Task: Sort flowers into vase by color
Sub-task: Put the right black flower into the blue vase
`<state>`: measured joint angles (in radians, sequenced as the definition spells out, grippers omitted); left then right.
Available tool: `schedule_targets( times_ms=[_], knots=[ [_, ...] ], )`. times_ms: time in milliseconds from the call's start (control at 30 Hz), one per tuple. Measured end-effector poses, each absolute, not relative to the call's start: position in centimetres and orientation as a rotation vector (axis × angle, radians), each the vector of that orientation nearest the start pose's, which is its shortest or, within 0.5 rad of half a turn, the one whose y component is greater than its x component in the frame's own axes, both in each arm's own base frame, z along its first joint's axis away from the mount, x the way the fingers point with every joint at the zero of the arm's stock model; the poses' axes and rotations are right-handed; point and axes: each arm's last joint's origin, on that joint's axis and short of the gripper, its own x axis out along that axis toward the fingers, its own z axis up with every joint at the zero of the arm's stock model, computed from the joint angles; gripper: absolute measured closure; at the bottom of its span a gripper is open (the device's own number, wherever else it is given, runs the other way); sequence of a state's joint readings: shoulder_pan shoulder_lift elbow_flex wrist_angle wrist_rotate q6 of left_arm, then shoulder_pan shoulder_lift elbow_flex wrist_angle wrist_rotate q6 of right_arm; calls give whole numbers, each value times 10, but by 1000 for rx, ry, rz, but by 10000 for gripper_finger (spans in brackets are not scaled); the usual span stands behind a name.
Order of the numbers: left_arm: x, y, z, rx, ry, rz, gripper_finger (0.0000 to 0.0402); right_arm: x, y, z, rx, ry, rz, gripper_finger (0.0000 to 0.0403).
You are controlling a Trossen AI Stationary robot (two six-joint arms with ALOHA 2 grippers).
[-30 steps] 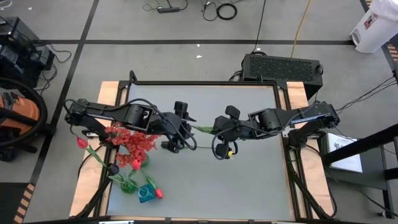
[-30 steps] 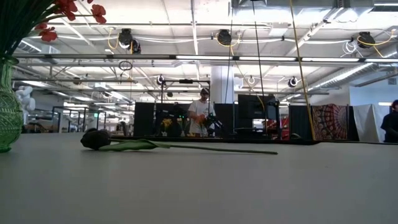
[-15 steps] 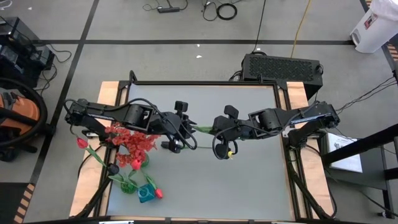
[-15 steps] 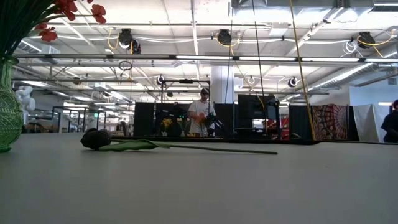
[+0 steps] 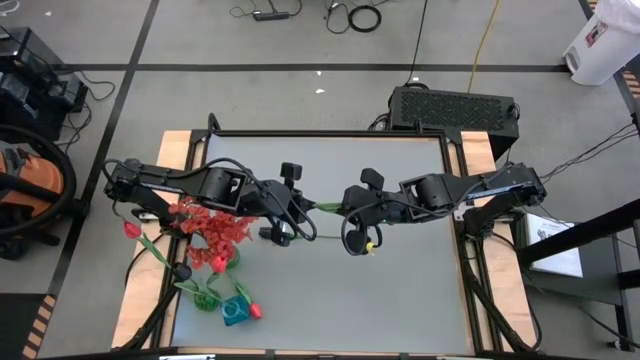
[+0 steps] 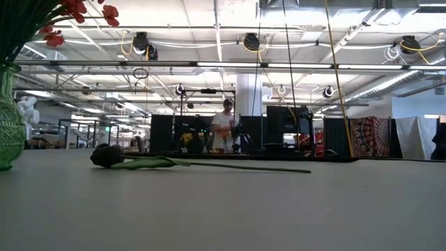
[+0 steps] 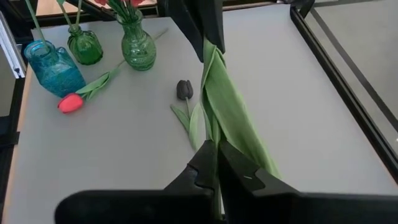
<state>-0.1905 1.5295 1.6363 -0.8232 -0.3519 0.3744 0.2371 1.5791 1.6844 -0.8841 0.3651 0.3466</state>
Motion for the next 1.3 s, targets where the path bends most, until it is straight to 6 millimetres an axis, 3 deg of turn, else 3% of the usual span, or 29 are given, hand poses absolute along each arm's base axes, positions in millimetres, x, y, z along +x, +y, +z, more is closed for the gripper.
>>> schedule_targets(
  times_ms=[200, 633, 800, 1000, 1300],
  knots=[
    [314, -50, 390, 555, 723, 39, 391, 321, 66, 388, 37, 689, -273, 389],
    [301, -41, 382, 674, 893, 260, 391, 326, 75, 398, -99, 554, -332, 282],
    [291, -37, 391, 658, 873, 359, 391, 329, 80, 406, -146, 474, -313, 251],
    [256, -31, 420, 565, 757, 404, 391, 330, 84, 409, -181, 447, -290, 239],
    [172, -25, 469, 398, 499, 403, 391, 330, 84, 410, -172, 439, -285, 238]
  ],
)
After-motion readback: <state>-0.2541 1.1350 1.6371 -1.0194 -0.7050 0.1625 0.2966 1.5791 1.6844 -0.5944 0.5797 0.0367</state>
